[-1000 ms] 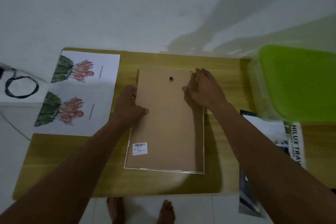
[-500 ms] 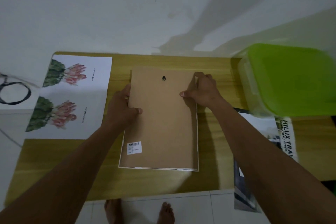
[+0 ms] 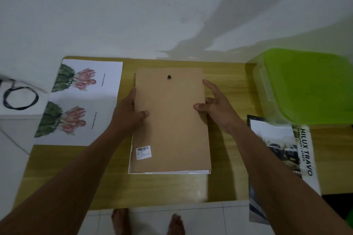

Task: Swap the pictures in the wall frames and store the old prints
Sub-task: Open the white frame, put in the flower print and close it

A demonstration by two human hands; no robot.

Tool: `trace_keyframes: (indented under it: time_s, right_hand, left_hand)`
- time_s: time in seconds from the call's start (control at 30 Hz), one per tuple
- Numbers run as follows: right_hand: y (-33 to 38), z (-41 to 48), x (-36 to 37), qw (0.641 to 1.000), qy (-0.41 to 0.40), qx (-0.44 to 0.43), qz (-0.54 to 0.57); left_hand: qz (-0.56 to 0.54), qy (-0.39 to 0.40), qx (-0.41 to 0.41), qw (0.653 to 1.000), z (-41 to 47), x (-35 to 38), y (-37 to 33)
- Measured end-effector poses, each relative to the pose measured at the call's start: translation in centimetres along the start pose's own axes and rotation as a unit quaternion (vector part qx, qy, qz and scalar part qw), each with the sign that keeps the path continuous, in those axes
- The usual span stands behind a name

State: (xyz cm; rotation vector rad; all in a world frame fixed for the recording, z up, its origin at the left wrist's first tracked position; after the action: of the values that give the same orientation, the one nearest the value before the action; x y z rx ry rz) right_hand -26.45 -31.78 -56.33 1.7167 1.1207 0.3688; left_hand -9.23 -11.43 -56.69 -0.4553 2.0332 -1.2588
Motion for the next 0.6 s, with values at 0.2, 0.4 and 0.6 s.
trace_keyframes:
  time_s: [0.2,0.4,0.6]
  right_hand:
    - [-1.1,-1.5,1.3,0.997,-0.061,0.007,0.038]
    - [-1.5,-2.7,2.7,0.997,-0.064,-0.025,-0.042]
    - [-1.0,-3.3,3.0,0.996,-0.075,-0.027,-0.025]
  left_hand:
    - [0.027,0.017,-0.007,0.999,0.1,-0.9,-0.1]
    - [0.085,0.013,0.002,0.996,0.5,-1.4,-0.6]
    - [0.086,0.030,-0.023,0.996,0.1,-1.0,-1.0]
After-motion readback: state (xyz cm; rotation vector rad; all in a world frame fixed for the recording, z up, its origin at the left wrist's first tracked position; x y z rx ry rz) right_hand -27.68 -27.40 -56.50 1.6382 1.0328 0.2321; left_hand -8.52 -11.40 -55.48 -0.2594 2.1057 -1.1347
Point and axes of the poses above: each hand's wrist, its own z-axis towards the middle knuckle, its own x-axis out of the palm, y = z × x, the point moved 5 cm from there along z, towards the middle knuckle, and after that the axes turned 10 degrees about -z, right-handed, at the moved point
